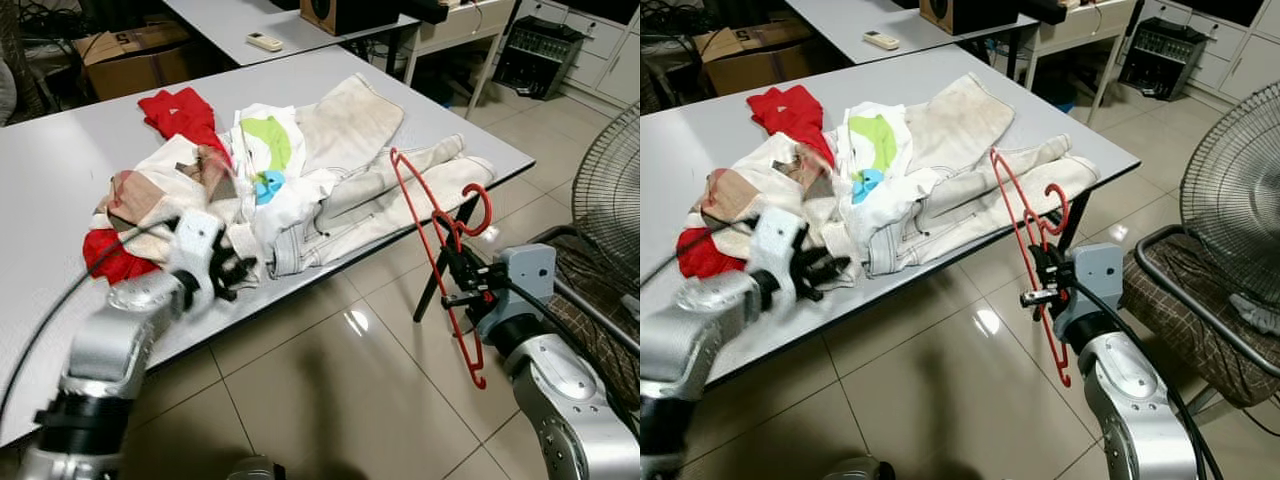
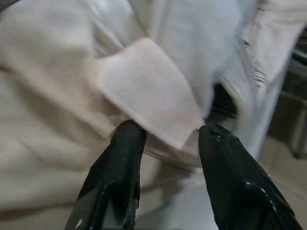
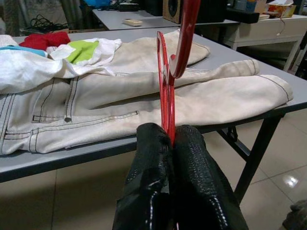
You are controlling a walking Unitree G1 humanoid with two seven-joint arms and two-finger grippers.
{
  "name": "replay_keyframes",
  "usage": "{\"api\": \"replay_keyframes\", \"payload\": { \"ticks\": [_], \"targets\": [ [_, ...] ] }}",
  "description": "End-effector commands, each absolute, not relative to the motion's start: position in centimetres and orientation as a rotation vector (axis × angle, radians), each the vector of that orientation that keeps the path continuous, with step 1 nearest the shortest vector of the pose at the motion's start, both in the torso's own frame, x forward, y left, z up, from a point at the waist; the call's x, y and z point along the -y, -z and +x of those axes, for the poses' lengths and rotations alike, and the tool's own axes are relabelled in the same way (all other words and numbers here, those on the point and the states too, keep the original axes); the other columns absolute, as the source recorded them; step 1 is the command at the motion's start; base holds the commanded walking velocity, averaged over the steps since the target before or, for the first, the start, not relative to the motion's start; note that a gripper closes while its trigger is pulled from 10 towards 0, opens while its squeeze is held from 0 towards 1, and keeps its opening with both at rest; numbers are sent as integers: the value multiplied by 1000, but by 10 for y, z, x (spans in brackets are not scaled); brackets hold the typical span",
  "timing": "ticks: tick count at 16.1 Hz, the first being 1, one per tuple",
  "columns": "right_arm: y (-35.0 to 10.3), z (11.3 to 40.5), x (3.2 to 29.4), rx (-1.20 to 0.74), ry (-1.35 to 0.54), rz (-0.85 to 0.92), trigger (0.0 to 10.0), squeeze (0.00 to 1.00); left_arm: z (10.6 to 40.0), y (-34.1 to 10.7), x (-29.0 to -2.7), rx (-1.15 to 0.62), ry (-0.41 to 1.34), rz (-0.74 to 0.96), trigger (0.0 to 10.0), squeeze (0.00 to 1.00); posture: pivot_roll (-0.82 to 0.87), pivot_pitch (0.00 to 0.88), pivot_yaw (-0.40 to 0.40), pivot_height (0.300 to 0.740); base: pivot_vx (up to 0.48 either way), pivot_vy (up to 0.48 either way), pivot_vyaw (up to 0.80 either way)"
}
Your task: Hang hanger
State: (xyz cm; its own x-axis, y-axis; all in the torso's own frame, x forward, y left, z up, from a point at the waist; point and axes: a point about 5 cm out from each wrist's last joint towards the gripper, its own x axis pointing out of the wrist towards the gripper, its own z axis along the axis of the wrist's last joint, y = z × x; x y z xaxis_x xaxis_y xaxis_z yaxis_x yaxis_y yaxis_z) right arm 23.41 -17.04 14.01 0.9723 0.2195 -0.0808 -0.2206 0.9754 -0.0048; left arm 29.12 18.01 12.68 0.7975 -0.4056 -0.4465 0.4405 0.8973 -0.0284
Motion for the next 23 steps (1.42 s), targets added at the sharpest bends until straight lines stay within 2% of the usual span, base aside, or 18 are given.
{"api": "replay_keyframes", "payload": {
  "ticks": [1,2,10,13,16,21,22,23],
  "targets": [
    [-143,234,171,-64,-221,-13,10000,0,290,-132,-178,-447,466,83,3490,0,77,34,33,740,0,0,0],
    [-143,234,171,-63,-221,-13,10000,0,291,-130,-176,-443,455,78,0,0,76,33,34,740,0,0,0],
    [-142,234,170,-64,-223,-19,10000,0,296,-134,-169,-377,412,-97,0,0,74,30,38,740,0,0,0],
    [-144,237,170,-54,-217,-17,10000,0,295,-152,-164,-338,527,-224,0,0,83,24,38,740,0,0,0],
    [-143,236,170,-57,-221,-16,10000,0,296,-165,-164,-305,563,-263,0,0,88,28,32,740,0,0,0],
    [-145,238,170,-52,-224,-16,10000,0,297,-239,-136,-98,865,-683,0,0,90,29,28,740,0,0,0],
    [-145,238,170,-51,-218,-11,10000,0,303,-248,-138,-39,856,-839,0,0,88,28,35,740,0,0,0],
    [-143,237,170,-55,-218,-12,10000,0,314,-232,-151,-88,699,-887,0,0,82,33,37,740,0,0,0]
  ]
}}
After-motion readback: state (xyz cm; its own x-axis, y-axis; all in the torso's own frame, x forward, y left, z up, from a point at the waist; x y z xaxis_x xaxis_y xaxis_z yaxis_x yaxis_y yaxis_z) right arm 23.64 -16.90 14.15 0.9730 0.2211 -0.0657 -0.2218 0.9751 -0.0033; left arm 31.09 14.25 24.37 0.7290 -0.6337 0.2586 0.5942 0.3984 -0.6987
